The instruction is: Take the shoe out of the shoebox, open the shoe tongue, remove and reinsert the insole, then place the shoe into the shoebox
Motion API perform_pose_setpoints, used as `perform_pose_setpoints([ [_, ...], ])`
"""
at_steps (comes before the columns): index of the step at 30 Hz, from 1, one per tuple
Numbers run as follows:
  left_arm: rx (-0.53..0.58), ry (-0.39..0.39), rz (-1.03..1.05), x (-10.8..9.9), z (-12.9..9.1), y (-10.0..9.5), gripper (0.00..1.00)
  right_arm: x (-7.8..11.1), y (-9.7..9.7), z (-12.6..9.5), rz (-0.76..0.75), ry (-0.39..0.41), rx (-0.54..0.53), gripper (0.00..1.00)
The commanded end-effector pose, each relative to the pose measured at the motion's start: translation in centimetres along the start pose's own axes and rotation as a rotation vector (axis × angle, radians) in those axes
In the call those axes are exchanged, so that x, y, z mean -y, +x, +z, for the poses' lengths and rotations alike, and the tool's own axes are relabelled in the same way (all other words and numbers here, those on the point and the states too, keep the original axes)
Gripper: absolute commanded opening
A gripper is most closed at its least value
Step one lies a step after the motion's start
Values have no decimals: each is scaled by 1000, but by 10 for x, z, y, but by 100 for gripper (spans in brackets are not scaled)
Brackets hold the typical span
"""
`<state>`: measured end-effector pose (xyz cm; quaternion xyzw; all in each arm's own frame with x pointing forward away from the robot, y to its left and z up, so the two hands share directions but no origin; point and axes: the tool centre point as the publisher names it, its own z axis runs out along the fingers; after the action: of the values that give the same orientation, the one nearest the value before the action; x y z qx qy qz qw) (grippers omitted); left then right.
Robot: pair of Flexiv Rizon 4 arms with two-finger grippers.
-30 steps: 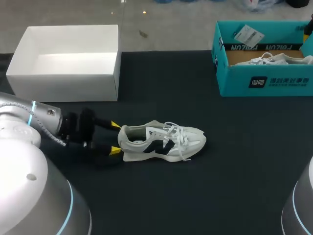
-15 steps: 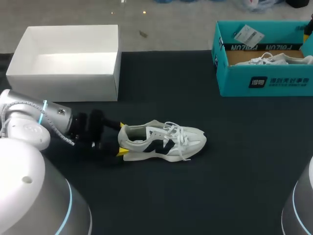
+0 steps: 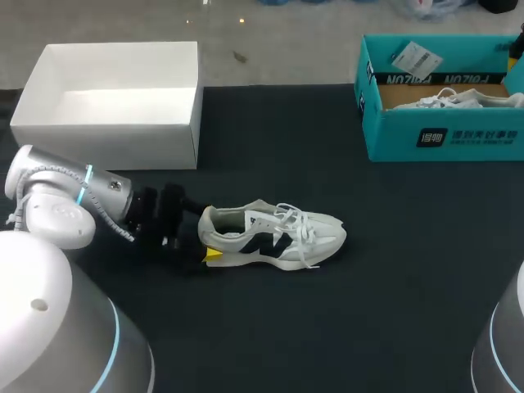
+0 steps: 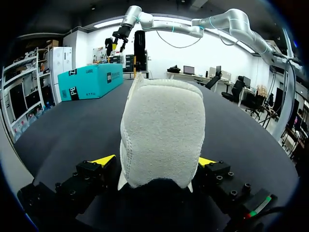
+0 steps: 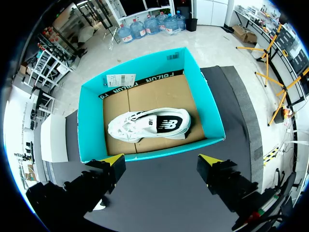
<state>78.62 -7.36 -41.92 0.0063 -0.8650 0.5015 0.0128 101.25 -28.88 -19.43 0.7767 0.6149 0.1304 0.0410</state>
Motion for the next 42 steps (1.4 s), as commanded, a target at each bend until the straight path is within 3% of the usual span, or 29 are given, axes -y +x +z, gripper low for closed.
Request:
perform_pose_setpoints([
  [1,-10,-8,-1,2,3,-5,73,0,0,0,1,-1,1,100],
  [2,-10,-8,0,2,3,-5,49,0,0,0,1,-1,1,100],
  [4,-9,-6,-1,0,4,-4,36,0,0,0,1,-1,1,100],
  [6,-12,-4,-3,0,5,-3,0,0,0,0,1,-1,1,100],
  [42,-20,5,3,0,2,-1,0,0,0,0,1,-1,1,100],
])
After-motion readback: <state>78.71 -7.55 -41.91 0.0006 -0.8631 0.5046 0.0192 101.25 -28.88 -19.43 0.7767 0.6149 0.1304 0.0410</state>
